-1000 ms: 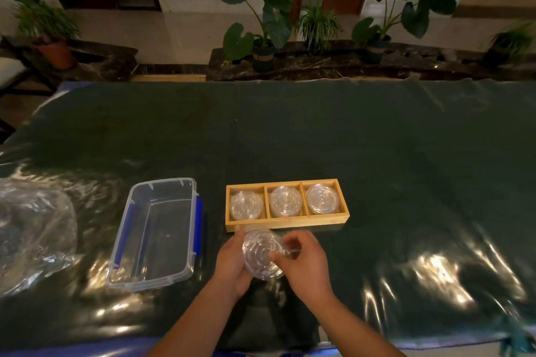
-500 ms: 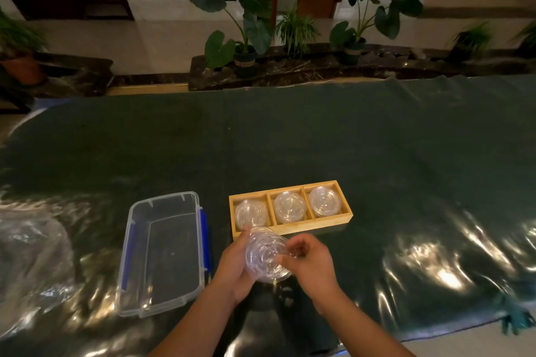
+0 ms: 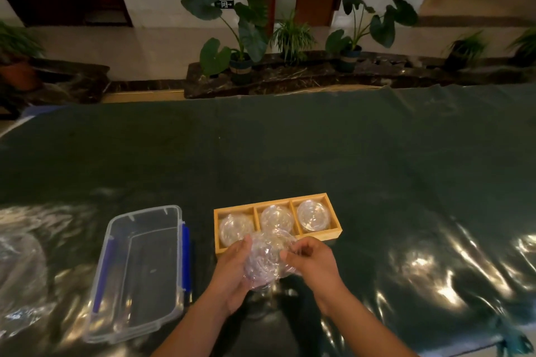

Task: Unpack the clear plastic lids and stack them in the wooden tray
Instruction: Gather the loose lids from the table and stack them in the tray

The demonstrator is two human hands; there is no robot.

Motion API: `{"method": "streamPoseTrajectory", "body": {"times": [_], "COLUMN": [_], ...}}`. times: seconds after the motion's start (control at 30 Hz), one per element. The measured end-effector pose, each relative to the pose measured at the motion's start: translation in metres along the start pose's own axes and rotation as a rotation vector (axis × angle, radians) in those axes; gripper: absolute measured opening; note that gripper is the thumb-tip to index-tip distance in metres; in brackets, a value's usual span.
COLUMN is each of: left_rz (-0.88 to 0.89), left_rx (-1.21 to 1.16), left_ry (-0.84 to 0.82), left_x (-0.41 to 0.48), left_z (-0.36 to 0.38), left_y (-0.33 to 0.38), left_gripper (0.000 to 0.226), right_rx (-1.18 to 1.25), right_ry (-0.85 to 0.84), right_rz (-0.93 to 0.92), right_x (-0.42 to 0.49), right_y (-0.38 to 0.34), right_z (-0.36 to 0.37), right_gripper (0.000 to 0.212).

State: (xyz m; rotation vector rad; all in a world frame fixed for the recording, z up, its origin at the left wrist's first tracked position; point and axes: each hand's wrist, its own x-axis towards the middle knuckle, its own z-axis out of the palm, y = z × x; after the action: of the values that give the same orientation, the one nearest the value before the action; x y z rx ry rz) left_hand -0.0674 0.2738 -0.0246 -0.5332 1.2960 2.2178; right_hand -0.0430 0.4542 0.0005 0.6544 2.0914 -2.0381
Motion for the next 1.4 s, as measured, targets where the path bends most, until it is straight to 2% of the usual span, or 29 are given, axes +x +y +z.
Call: {"method": "streamPoseTrajectory", "body": {"times": [0.1,0.2,0.37,0.5,0.6,0.7,0.8,1.03,1.2,1.4], "left_rz": [0.011,0.054,0.152,0.13,0.076,0.097,0.122,0.11,0.097,0.078], "left_rx": [-0.032,0.033,0.063,0.094,0.053,0.042,0.072,0.025,0.015,0.01], "left_ry": [0.091,0.161,0.305,0.323,0.291,0.318,0.362,0.386,0.411,0.432], "left_x": [0.013,0.024,0.032,0.033,0.033,0.028,0.025,0.022,0.021,0.019], "left_z": [0.017,0.034,0.062,0.061,0.046,0.031,0.019,0.011,0.006,0.0], "left_y": [-0.006,-0.012,-0.021,-0.026,-0.022,-0.012,0.0,0.013,0.011,0.006], "left_gripper": [0.045,0.044,0.049,0.034,0.037,0.026,0.025,0.024,0.021,0.021], "right_rx": [0.029,0.044,0.079,0.13,0.223,0.221,0.155,-0.031,-0.415,-0.755], "right_ry": [-0.058,-0.147,-0.189,-0.216,-0.161,0.005,0.133,0.148,0.212,0.166], "right_rz": [-0.002,0.029,0.095,0.129,0.162,0.15,0.15,0.129,0.064,0.009], "right_x": [0.019,0.035,0.054,0.063,0.076,0.094,0.12,0.158,0.166,0.168], "right_y": [-0.016,-0.023,-0.019,-0.013,-0.01,-0.011,-0.015,-0.014,-0.005,-0.004], "right_z": [-0.023,-0.042,-0.06,-0.067,-0.081,-0.101,-0.113,-0.096,-0.091,-0.08], "right_gripper": [0.024,0.023,0.024,0.037,0.036,0.026,0.022,0.03,0.029,0.037]}}
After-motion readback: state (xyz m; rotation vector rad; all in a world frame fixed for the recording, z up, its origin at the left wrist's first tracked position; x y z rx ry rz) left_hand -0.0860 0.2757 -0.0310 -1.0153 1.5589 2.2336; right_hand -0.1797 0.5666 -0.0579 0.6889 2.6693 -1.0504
